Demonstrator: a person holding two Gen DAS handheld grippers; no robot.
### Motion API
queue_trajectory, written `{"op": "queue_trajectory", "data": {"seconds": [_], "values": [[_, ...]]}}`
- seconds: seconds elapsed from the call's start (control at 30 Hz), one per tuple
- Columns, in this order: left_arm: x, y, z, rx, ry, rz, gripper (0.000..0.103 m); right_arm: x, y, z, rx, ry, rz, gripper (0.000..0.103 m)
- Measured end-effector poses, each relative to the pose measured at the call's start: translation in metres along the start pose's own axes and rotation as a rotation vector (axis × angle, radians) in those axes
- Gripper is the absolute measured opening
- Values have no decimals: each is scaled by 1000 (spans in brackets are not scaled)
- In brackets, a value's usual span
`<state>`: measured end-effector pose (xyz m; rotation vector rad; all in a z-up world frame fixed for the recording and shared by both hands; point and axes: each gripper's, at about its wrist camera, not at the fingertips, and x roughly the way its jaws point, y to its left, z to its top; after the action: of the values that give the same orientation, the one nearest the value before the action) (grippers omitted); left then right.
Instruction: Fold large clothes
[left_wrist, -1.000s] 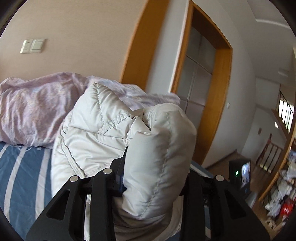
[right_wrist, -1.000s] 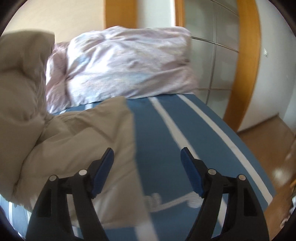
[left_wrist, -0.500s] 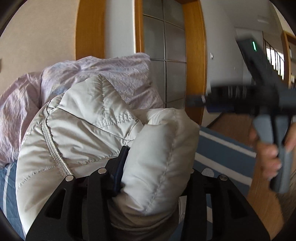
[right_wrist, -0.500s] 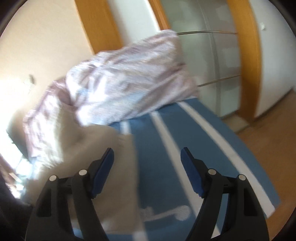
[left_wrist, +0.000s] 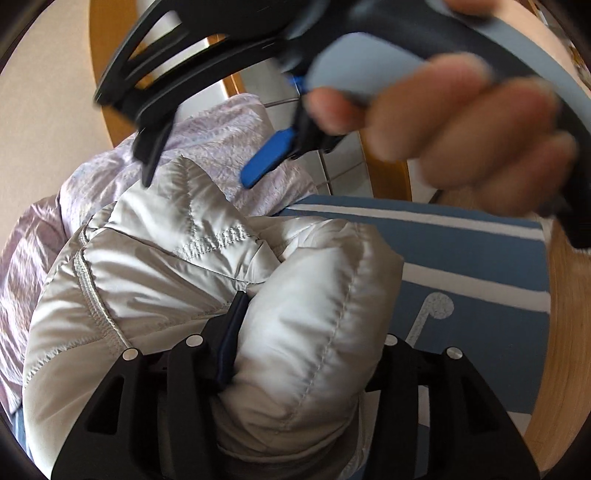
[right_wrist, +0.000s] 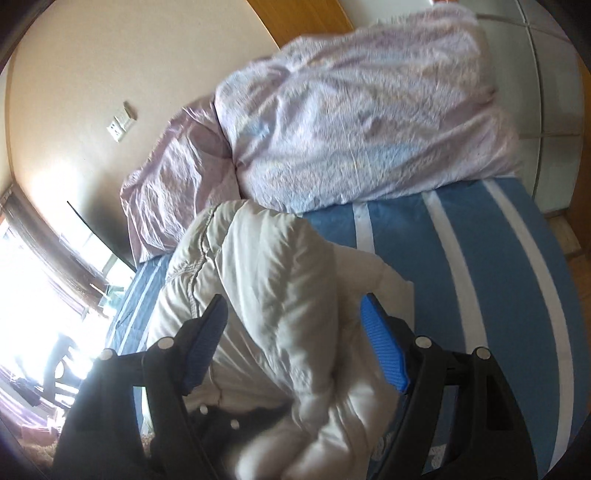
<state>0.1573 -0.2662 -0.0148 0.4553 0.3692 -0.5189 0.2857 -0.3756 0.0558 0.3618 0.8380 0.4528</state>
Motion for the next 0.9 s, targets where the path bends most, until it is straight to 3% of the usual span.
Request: {"op": "queue_trajectory", "data": {"seconds": [0.1,0.2,0.27,0.33,0.43,0.6,0.7,0.77,0.9], "values": [[6,0,0,18,9,-1,49,12,-9,0,26,38,5,74],[12,-1,0,43,17,0,49,25,-15,-3,44,95,54,66],[15,-3,-1,54,20,4,49,31,-17,-6,43,117,57,55],[16,-4,-1,71,20,12,50,35,-27,-7,91,130,71,29],[3,-1,1,85,18,-8,50,38,-33,-8,120,129,88,17],[-60,21,-3,60,-15,-97,56,38,-23,-8,59,96,4,14],[-96,48,0,7,-69,-107,58,38,-24,-9,45,85,-37,14],[-110,87,8,-68,-109,-77,66,38,-25,-11,35,73,-51,15],[-91,164,14,-218,-101,55,66,36,-25,-19,5,47,-109,15]]}}
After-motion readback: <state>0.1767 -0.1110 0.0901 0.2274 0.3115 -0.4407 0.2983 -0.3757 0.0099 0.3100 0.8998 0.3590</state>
